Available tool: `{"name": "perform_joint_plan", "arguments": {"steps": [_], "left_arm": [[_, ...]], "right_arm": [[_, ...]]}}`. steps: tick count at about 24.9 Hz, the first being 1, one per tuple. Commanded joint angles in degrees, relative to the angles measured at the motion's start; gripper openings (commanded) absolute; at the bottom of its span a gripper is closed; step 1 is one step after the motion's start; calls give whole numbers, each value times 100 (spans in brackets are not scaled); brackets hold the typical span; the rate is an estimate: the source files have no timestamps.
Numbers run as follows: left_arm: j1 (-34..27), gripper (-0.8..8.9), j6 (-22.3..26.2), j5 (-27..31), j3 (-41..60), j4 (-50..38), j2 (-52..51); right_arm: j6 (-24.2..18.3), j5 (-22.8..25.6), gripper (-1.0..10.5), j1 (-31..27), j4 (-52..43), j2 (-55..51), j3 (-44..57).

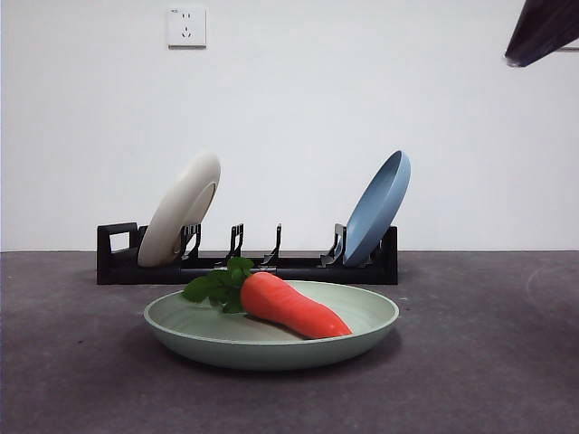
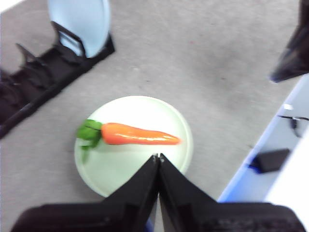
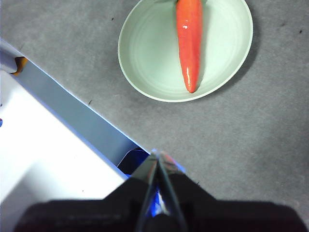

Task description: Take the green plate from the plate rack,put the plate on the table,take the carrot from the table,put the carrot in the plate

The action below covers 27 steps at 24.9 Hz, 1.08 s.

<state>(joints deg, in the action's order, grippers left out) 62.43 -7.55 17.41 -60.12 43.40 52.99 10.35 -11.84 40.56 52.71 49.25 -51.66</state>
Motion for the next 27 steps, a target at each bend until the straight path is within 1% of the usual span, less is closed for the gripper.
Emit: {"name": "perform_joint_plan", "arguments": {"steps": [1, 2, 4, 6, 7, 8, 10, 11, 13, 15, 18, 20, 23, 27], "left_arm": [[9, -3, 4, 540, 11, -201, -4], [9, -3, 9, 807, 11, -313, -4], [-13, -3, 33, 1512, 11, -570, -4], [-197, -3, 94, 2127, 11, -817, -33], [-356, -3, 153, 2273, 11, -911, -101], [-538, -3, 221, 2277, 11, -1003, -142], [-1093, -3, 433, 1858, 11, -1248, -240], [-1375, -3, 557, 1484, 11, -1331, -317], [-2061, -3, 927, 411, 15, -1515, -538], [-2736, -3, 1292, -538, 20, -1694, -787], [-3569, -3, 1716, -1300, 20, -1867, -1128], [-4076, -3, 1899, -1510, 20, -1891, -1373], [-4728, -3, 2035, -1609, 122, -1945, -1764], [-5370, -3, 2087, -1663, 772, -2441, -2385]], "right_arm": [[55, 17, 2, 13, -28, -20, 33], [55, 17, 2, 13, -28, -20, 33], [55, 17, 2, 13, -28, -20, 33], [55, 17, 2, 13, -28, -20, 33], [55, 17, 2, 13, -28, -20, 33], [55, 17, 2, 13, -28, -20, 33], [55, 17, 2, 13, -28, -20, 33], [55, 17, 2, 13, -28, -20, 33], [55, 17, 2, 13, -28, -20, 33], [55, 17, 2, 13, -28, -20, 33], [55, 17, 2, 13, -28, -20, 33], [55, 17, 2, 13, -28, -20, 33], [55, 17, 2, 13, -28, -20, 33], [55, 17, 2, 13, -28, -20, 33]]}}
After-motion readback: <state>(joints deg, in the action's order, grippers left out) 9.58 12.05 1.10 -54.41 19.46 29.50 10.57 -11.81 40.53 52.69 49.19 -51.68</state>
